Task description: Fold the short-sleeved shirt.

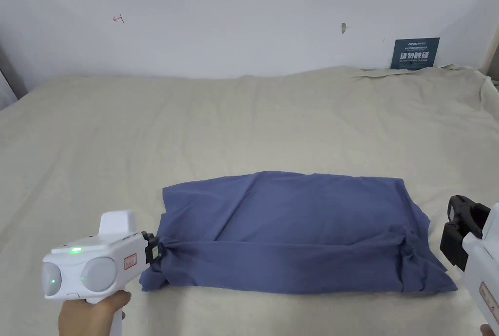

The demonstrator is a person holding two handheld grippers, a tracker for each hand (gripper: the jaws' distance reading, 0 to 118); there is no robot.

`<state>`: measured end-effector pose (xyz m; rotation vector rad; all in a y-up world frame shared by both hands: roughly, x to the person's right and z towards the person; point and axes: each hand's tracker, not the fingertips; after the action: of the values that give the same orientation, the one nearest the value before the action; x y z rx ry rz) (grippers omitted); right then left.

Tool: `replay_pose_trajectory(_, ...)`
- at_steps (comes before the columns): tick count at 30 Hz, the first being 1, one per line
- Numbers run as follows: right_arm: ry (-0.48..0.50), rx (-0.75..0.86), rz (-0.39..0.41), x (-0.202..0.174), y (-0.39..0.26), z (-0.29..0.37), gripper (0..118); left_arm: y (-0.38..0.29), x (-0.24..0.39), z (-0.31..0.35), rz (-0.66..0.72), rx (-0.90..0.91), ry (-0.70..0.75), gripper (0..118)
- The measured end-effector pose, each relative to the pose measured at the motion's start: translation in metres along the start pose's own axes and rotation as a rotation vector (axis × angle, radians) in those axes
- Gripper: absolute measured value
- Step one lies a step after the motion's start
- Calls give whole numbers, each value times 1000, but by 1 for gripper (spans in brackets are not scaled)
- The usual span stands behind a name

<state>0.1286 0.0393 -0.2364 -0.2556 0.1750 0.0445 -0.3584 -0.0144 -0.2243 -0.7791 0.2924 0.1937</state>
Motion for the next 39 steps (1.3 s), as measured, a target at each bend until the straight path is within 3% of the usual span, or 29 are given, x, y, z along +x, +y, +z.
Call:
replay_pose_trajectory(3, -2, -12, -2, 1, -2, -5, 0, -1, -17, -31, 44, -112, 2, 2)
replay_pose_trajectory(4, -4, -15, -2, 1, -2, -6, 0, -1, -22, -40, 64, -136, -8, 10)
replay_pose_trajectory(8, -5, -37, -16, 4, -6, -13, 0, -9, -33, -70, 69, -244, 47, 67)
replay_pose_trajectory(11, -8, -48, -19, 5, -8, -17, 0, -15, -43, -85, 88, -265, 62, 72)
replay_pose_trajectory(20, -17, -83, -24, 1, -13, -21, 0, -23, -39, -111, 84, -322, 81, 70)
replay_pose_trajectory(21, -16, -88, -27, 2, -14, -21, 0, -23, -28, -105, 77, -331, 79, 64)
replay_pose_trajectory(24, -19, -102, -27, 5, -18, -22, 0, -24, -15, -105, 75, -352, 58, 15)
replay_pose_trajectory(27, -25, -117, -36, 10, -21, -22, 0, -22, -17, -119, 51, -359, 32, 5)
replay_pose_trajectory(30, -30, -138, -54, 17, -25, -24, 0, -18, -10, -104, 17, -335, 29, 3)
replay_pose_trajectory(37, -36, -346, -193, 47, -53, -64, 2, 0, -24, -72, 3, -266, -7, 2)
replay_pose_trajectory(39, -32, -451, -194, 53, -64, -83, 22, 2, -29, -67, -1, -257, -10, 2)
